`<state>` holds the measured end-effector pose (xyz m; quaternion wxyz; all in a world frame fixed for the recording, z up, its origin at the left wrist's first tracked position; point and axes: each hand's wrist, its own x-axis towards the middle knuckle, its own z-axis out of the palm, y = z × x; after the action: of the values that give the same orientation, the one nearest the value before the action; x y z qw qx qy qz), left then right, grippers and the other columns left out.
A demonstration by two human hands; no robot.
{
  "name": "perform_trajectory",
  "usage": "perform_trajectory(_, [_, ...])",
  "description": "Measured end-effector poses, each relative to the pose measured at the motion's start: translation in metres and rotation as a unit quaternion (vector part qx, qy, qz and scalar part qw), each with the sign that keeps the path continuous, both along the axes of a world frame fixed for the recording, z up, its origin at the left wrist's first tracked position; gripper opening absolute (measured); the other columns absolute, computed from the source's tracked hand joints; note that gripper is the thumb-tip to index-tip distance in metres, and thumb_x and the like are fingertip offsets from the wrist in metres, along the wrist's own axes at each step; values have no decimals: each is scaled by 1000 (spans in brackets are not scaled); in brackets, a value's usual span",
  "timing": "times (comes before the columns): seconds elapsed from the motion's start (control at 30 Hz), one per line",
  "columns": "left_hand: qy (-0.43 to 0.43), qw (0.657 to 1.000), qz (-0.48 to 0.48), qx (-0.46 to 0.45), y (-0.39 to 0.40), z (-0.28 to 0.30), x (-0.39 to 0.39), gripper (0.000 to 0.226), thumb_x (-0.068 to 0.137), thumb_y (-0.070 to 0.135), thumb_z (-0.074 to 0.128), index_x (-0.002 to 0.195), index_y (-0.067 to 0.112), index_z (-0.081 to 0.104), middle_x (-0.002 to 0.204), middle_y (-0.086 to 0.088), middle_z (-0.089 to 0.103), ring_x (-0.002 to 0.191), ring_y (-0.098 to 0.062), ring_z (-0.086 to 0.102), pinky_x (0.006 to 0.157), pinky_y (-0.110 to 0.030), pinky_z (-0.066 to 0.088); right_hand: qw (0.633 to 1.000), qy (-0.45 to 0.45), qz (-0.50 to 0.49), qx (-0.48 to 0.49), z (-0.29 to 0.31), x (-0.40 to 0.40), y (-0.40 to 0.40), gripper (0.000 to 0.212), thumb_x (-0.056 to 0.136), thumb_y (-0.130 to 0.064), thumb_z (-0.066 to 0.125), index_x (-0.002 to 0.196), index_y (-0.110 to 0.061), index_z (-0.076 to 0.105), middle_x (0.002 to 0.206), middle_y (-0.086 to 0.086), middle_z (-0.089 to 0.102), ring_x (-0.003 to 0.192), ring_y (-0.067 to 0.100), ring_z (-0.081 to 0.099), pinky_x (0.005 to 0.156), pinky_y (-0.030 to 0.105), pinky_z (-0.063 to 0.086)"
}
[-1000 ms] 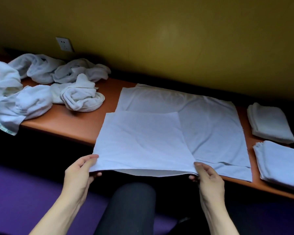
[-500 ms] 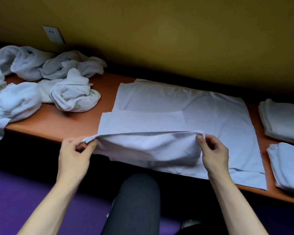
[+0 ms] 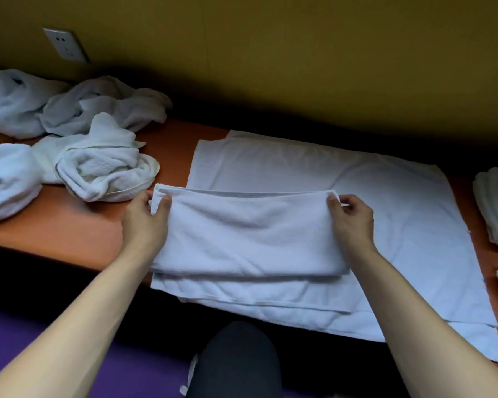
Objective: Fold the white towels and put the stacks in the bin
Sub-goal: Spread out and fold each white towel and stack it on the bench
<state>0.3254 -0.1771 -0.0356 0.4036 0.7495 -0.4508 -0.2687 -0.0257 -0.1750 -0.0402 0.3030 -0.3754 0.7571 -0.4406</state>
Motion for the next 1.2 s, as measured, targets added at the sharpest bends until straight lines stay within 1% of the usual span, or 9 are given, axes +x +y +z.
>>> perform_trajectory(0.1, [-34,999,5,29,-3,-16,6,23,97,32,62,103,10,66,96,-9,70,93,-31,62,78,-35,42,999,27,3,38,-4,2,-4,29,96,-49,58,99,-20,66,88,-1,68,82,21,64,64,28,44])
perform_trajectory(0.2, [-95,994,1,50,6,-20,4,39,95,38,64,122,10,61,118,-13,64,112,-36,57,99,-44,41,997,54,18,53,-1,3,4,25,97,-44,57,105,-21,62,89,-5,64,86,23,63,67,31,43])
perform_trajectory(0.37, [-323,930,-147,-92,57,-13,-15,42,95,43,50,125,19,67,131,-9,60,112,-36,55,97,-49,40,984,138,38,102,-2,0,44,30,94,-43,58,117,-23,56,109,1,62,98,24,57,78,32,40])
perform_trajectory(0.5, [-371,894,-249,11,95,-33,-18,52,98,51,35,142,33,56,154,-5,47,139,-32,43,110,-46,33,974,147,45,165,-2,-1,73,32,92,-48,57,111,-23,56,110,-2,61,100,25,56,81,35,42])
perform_trajectory(0.63, [-353,892,-277,56,103,-45,-13,57,101,54,20,156,41,32,167,3,22,154,-25,18,122,-42,16,983,20,9,183,6,0,73,38,89,-42,67,106,-8,66,100,4,64,87,26,60,77,35,46])
perform_trajectory(0.73, [-322,900,-287,65,100,-37,-11,62,98,58,18,155,42,31,168,5,19,155,-23,14,123,-39,12,969,-166,-36,181,17,8,68,30,85,-28,76,94,-1,70,87,10,69,74,29,61,73,40,49])
perform_trajectory(0.83, [-293,918,-260,61,102,-31,-7,64,95,59,25,153,35,39,165,-1,26,152,-26,23,121,-41,20,961,-236,-51,133,27,21,64,12,86,-16,75,93,-6,72,93,12,72,76,27,65,72,38,52])
perform_trajectory(0.93, [-260,945,-185,64,110,-30,5,62,93,56,38,146,27,50,156,-6,39,142,-28,38,115,-43,32,971,-227,-33,68,41,48,56,14,90,-17,70,102,-12,73,92,7,71,78,22,65,65,33,52])
perform_trajectory(1.2, [-131,976,-170,32,113,-30,25,42,97,29,63,139,24,59,148,6,53,134,-18,45,114,-31,32,988,-72,136,-27,58,171,35,16,96,-15,61,84,-11,71,63,-2,55,50,8,51,44,21,46])
